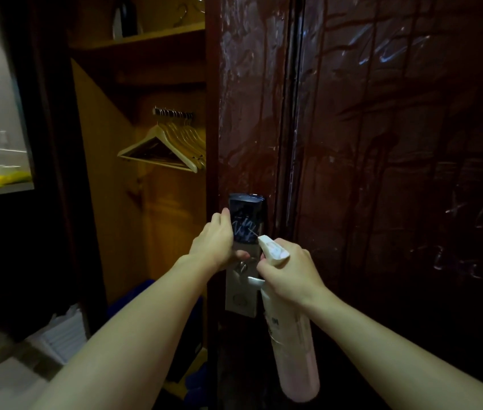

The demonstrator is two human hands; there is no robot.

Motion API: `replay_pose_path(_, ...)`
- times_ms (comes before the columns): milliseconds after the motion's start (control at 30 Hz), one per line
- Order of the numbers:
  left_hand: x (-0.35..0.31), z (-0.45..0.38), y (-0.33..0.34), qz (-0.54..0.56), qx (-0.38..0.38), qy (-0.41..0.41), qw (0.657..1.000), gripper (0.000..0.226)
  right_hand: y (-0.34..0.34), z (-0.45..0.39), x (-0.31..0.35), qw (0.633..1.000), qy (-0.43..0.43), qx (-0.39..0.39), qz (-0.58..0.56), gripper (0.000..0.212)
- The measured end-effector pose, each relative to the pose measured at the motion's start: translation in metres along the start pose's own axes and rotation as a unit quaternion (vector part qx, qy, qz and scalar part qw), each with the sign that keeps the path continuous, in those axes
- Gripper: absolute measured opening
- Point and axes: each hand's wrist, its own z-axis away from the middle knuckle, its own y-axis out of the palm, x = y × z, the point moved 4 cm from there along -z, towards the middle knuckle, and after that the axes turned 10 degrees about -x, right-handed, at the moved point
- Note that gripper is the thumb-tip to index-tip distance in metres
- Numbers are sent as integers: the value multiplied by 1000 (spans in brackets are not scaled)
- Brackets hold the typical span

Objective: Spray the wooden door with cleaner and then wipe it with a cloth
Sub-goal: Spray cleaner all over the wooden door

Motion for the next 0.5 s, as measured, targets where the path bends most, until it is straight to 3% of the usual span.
replay_pose_path(367, 9, 15, 5, -66, 14, 61, 996, 113, 4, 14, -22, 1000, 17, -14, 10, 4)
replay_pose_path(500, 8, 18, 5, -99, 22, 77, 992, 116, 5, 23, -33, 999, 41, -13, 28, 16)
